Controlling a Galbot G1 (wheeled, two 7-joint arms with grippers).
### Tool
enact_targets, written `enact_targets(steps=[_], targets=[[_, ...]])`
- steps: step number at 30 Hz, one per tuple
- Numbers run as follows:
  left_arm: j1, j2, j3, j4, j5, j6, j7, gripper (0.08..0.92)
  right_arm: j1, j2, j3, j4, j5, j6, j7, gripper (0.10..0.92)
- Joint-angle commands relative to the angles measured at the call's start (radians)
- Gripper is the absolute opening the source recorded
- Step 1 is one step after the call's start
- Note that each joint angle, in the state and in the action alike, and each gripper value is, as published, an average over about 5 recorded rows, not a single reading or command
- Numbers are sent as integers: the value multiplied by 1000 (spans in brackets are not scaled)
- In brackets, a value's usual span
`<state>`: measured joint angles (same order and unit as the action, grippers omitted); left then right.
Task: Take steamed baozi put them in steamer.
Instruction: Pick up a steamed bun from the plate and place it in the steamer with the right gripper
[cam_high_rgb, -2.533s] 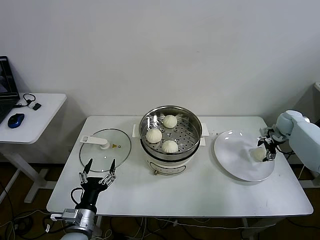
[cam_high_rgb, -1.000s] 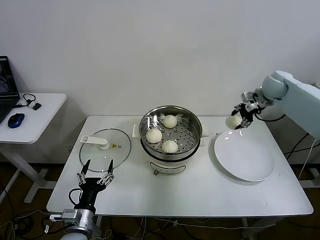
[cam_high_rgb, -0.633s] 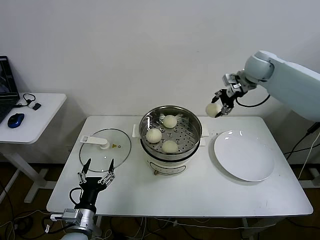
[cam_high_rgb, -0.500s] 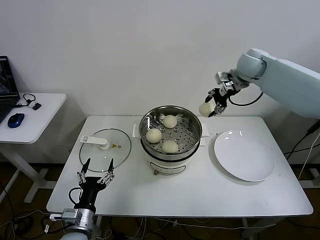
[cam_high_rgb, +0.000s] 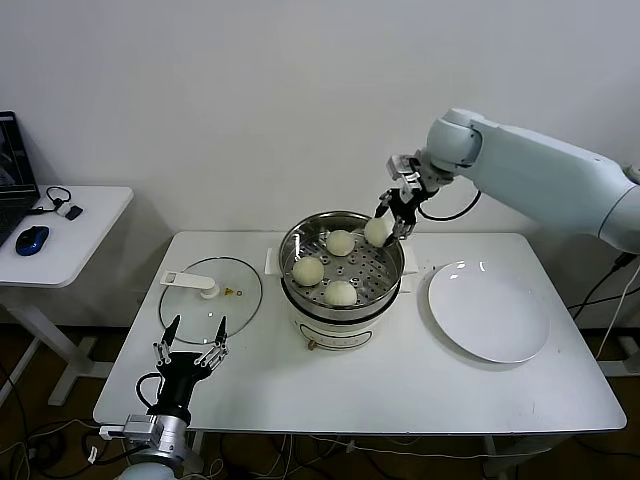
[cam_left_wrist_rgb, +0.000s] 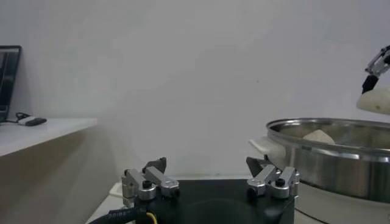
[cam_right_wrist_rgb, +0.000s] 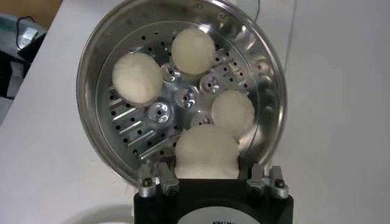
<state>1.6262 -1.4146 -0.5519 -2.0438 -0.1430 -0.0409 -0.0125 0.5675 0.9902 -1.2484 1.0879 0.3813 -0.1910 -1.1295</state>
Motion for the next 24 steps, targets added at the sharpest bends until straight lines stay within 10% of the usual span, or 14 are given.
enact_targets(steps=[1, 24], targets=[[-2, 4, -3, 7, -1, 2, -1, 823, -92, 51, 8, -51, -22, -3, 1, 670], [-2, 6, -4, 15, -4, 3, -1, 823, -143, 80, 29, -117, -65, 12, -1, 670]])
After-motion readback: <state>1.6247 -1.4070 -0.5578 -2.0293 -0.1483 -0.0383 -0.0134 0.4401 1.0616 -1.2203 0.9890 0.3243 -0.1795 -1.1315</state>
